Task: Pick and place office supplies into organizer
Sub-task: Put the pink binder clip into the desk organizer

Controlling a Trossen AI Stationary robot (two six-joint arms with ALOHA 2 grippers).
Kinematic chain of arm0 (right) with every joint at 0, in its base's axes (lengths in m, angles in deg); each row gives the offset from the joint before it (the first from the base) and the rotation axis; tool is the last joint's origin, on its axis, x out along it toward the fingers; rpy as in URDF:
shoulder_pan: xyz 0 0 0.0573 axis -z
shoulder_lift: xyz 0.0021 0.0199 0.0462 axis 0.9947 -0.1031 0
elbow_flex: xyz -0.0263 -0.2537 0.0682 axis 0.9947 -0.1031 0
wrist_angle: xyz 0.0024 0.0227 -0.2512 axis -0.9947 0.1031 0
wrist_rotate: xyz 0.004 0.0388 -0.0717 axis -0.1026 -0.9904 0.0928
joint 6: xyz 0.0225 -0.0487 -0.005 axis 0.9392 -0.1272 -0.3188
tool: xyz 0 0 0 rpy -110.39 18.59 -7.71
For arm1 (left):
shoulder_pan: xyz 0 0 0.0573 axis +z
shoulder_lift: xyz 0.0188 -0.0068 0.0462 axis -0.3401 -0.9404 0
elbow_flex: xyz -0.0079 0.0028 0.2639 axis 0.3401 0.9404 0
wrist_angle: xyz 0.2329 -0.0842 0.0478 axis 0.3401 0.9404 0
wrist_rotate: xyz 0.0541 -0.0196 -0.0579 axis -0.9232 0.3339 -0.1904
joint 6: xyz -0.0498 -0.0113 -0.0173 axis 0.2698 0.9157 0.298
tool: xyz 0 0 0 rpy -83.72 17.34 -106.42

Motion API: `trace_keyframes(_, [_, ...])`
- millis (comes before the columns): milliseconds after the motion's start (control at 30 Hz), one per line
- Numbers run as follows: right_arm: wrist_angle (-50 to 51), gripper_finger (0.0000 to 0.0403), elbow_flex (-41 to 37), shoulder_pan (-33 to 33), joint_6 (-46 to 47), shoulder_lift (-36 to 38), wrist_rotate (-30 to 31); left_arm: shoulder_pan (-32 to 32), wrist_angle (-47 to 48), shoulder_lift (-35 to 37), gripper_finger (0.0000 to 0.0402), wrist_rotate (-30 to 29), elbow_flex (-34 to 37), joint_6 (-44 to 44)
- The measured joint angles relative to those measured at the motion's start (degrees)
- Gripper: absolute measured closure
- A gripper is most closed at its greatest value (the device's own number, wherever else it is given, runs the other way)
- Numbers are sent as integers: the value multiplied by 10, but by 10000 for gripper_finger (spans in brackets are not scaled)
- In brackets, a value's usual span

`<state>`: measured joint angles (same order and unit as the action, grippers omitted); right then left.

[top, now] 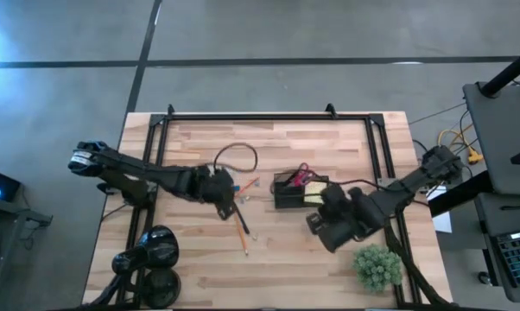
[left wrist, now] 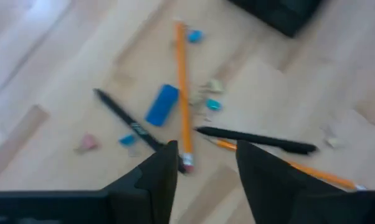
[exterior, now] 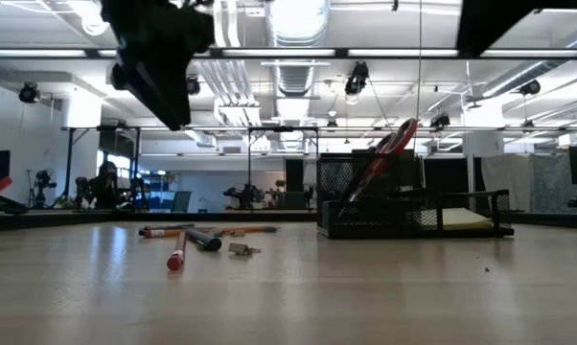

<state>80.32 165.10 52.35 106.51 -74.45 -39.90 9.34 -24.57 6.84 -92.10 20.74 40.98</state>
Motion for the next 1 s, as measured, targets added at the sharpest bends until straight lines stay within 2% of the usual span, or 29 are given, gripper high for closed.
trace_keyframes(100, [13,293,-8,-32,44,3,1,48,17,0,215,2,-3,2])
trace_keyframes(167, [12,272,-15,-51,70,1,-4,84,22,0,197,33,-1,19])
trace_keyframes(267, [29,246,-25,-80,123,0,-40,137,22,0,181,79,11,72])
trace_keyframes(333, [38,234,-31,-100,142,0,-68,167,21,0,179,100,21,73])
trace_keyframes(400, [38,227,-36,-127,143,0,-82,181,18,0,181,118,28,1])
trace_keyframes(533, [38,228,-42,-189,131,0,-93,163,38,0,201,170,26,-248])
trace_keyframes(567, [38,230,-43,-203,131,0,-93,155,58,0,207,171,24,-322])
trace_keyframes(633, [39,235,-46,-226,143,0,-93,143,98,0,221,147,22,-406])
trace_keyframes(733, [38,242,-52,-250,177,0,-91,144,148,-5,240,78,30,-423])
trace_keyframes(767, [38,245,-54,-255,188,0,-91,151,159,-8,245,74,33,-422])
trace_keyframes(900, [37,253,-62,-258,217,0,-90,180,151,-26,261,116,47,-447])
trace_keyframes(1000, [37,258,-65,-256,217,0,-89,185,109,-43,265,122,60,-549])
